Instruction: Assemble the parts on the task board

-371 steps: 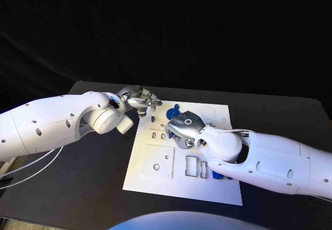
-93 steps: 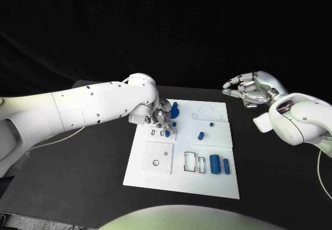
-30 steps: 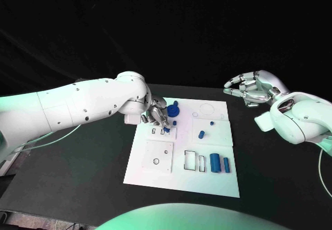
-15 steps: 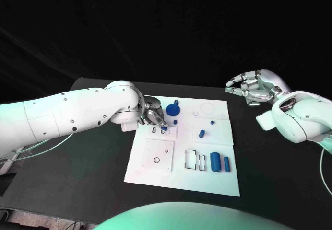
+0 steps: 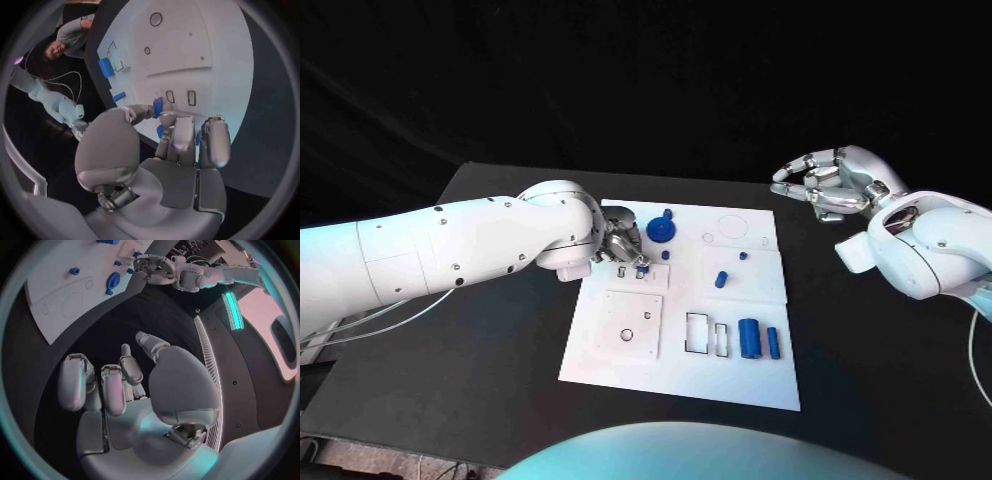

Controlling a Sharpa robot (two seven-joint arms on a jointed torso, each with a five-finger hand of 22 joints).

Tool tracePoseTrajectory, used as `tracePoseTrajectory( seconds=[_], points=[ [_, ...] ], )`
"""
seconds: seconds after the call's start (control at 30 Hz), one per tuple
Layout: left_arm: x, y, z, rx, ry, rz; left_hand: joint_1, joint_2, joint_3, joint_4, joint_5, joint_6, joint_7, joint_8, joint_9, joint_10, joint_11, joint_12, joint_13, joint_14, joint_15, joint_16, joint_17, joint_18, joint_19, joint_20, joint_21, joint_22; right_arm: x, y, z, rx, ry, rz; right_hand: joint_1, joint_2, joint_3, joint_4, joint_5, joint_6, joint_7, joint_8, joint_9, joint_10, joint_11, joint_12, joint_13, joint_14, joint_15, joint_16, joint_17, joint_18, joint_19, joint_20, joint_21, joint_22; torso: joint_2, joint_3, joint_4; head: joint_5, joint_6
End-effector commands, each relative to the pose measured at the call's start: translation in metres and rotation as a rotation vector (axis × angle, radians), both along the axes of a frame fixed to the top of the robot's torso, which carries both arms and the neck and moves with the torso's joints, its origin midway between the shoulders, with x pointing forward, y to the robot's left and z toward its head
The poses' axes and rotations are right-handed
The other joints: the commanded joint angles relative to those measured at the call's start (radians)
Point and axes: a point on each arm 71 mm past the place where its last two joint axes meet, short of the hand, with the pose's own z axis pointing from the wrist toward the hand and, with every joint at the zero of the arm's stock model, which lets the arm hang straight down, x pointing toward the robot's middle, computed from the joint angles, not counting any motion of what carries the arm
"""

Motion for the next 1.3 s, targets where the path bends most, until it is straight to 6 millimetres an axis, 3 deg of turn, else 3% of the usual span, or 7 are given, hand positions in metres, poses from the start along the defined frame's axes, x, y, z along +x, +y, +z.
tracePoseTrajectory(
  seconds=[0.03, 0.47, 0.73, 1.3],
  points=[
    [0.0001, -0.0021, -0.0026, 0.045, -0.014, -0.016, -0.003, 0.001, 0.228, -0.237, 0.005, 0.007, 0.001, 0.004, 0.001, 0.007, -0.002, 0.004, 0.001, 0.0, -0.007, -0.004, 0.001, -0.005, 0.004, 0.0, 0.005, 0.0, -0.001, 0.0023, -0.0004, -0.004, 0.0, 0.024, -0.004, 0.001, 0.001, 0.006, 0.004, -0.006, 0.001, 0.005, 0.001, -0.007, 0.001, -0.006, -0.002, 0.054, 0.006, -0.003, 0.045, 0.02, -0.003, 0.0, -0.002, 0.152, 0.0, -0.0005, -0.0006, 0.001, 0.002],
    [-0.0002, -0.0013, -0.0072, 0.086, 0.003, -0.036, -0.005, 0.0, 0.23, -0.238, 0.014, 0.009, -0.001, 0.006, 0.002, 0.01, -0.003, 0.005, 0.002, 0.0, -0.008, -0.005, 0.001, -0.005, 0.005, -0.001, 0.006, 0.002, -0.0014, 0.0018, -0.0004, -0.004, 0.0, 0.024, -0.004, 0.001, 0.001, 0.007, 0.005, -0.007, 0.001, 0.005, 0.002, -0.008, 0.001, -0.006, -0.002, 0.053, 0.006, -0.004, 0.043, 0.02, -0.004, 0.0, -0.004, 0.152, -0.001, -0.0003, -0.0004, -0.004, -0.01],
    [-0.0015, -0.0001, -0.0078, 0.099, 0.009, -0.049, -0.005, -0.001, 0.231, -0.239, 0.019, 0.011, -0.002, 0.006, 0.003, 0.011, -0.004, 0.006, 0.003, 0.0, -0.009, -0.005, 0.001, -0.005, 0.006, -0.001, 0.006, 0.003, -0.0013, 0.0022, -0.0005, -0.004, 0.001, 0.028, -0.005, 0.001, 0.0, 0.009, 0.006, -0.007, 0.001, 0.006, 0.002, -0.007, 0.001, -0.006, -0.001, 0.053, 0.006, -0.004, 0.043, 0.02, -0.003, 0.0, -0.003, 0.152, -0.002, 0.0011, 0.0005, -0.001, -0.007],
    [-0.0033, 0.0009, -0.0099, 0.113, 0.028, -0.062, -0.006, -0.003, 0.231, -0.241, 0.023, 0.012, -0.002, 0.007, 0.003, 0.012, -0.005, 0.006, 0.003, 0.0, -0.009, -0.005, 0.001, -0.006, 0.007, -0.002, 0.007, 0.005, -0.0009, 0.0022, -0.0007, -0.004, 0.001, 0.031, -0.007, 0.002, 0.0, 0.012, 0.007, -0.008, 0.001, 0.007, 0.002, -0.008, 0.002, -0.006, -0.002, 0.053, 0.007, -0.004, 0.043, 0.02, -0.004, 0.0, -0.004, 0.152, 0.0, -0.0004, 0.0004, 0.003, -0.013]
  ],
)
